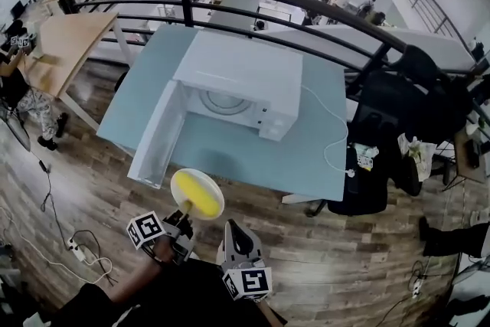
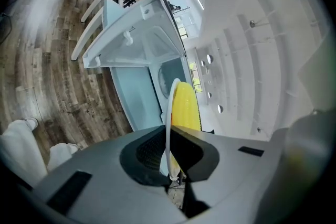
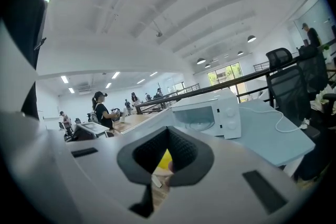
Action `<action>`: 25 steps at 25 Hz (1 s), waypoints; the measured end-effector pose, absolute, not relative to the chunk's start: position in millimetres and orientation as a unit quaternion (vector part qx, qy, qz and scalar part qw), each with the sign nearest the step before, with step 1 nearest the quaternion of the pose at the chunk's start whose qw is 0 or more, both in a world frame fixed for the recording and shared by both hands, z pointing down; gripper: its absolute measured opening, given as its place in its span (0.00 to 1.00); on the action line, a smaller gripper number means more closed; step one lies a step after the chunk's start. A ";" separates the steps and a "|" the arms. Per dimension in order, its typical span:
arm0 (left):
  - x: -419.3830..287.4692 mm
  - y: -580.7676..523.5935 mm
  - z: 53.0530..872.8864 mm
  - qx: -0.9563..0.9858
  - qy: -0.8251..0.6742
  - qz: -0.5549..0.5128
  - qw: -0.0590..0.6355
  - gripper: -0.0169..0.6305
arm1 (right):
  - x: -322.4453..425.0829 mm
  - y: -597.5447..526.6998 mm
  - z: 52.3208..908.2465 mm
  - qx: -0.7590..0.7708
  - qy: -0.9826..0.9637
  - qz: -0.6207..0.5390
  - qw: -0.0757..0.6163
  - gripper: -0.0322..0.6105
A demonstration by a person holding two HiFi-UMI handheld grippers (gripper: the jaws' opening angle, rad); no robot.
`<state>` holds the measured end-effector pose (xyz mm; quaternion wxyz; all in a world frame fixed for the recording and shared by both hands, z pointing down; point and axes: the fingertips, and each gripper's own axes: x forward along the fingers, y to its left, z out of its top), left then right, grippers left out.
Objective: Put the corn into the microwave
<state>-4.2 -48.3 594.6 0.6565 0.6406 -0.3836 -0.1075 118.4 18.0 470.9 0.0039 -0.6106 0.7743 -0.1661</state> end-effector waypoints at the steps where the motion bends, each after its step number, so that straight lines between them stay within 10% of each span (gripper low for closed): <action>1: -1.3 -49.4 594.1 0.637 -0.389 -0.113 0.656 0.05 | 121.8 15.3 470.4 -0.604 0.780 -0.164 0.002 0.06; 25: 53.0 -75.7 597.0 0.584 -0.465 -0.206 0.632 0.05 | 201.3 -24.8 471.3 -0.524 0.840 -0.139 -0.013 0.06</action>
